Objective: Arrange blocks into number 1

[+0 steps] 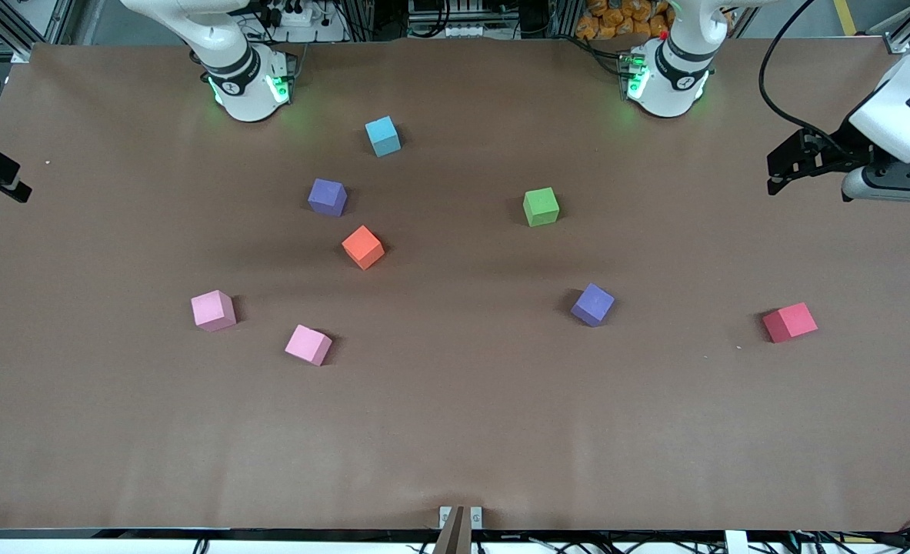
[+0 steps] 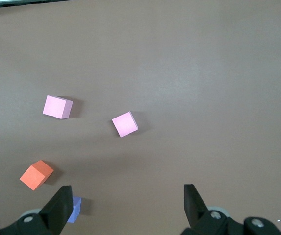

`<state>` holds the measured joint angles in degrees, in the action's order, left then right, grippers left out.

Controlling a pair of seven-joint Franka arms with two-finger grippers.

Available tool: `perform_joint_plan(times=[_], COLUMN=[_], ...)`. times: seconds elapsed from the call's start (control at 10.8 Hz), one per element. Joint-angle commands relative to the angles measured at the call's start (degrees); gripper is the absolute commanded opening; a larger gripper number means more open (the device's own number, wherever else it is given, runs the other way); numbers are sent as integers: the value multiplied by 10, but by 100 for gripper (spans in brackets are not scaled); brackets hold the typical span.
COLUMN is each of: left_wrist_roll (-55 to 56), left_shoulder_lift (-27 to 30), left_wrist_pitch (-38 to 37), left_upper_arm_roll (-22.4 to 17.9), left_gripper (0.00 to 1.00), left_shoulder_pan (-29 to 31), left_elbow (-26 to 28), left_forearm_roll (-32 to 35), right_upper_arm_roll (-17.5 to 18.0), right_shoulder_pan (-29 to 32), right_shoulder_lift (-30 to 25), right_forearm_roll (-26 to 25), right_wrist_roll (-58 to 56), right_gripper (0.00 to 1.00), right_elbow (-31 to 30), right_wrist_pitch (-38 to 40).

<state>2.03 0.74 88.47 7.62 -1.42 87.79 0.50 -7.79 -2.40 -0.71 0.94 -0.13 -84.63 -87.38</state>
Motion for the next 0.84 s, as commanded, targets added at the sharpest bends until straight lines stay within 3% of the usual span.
perform_joint_plan(times=[0.0, 0.28, 0.74], left_wrist_roll=[-5, -4, 90], left_shoulder_lift=[7, 2, 1], left_wrist_pitch=[-16, -16, 100], left_upper_arm_roll=[3, 11, 107], left_gripper=[100, 100, 100], left_shoulder_pan=[6, 4, 0], left_elbow=[-6, 11, 183], left_forearm_roll=[-8, -15, -54], right_upper_arm_roll=[3, 3, 4], right_shoulder_pan=[-1, -3, -15], right_shoulder_lift=[4, 8, 73], right_forearm_roll=[-9, -9, 28], right_wrist_roll=[8, 10, 7], right_gripper=[100, 100, 100], right_elbow=[12, 5, -46], right_wrist_pitch=[10, 21, -19])
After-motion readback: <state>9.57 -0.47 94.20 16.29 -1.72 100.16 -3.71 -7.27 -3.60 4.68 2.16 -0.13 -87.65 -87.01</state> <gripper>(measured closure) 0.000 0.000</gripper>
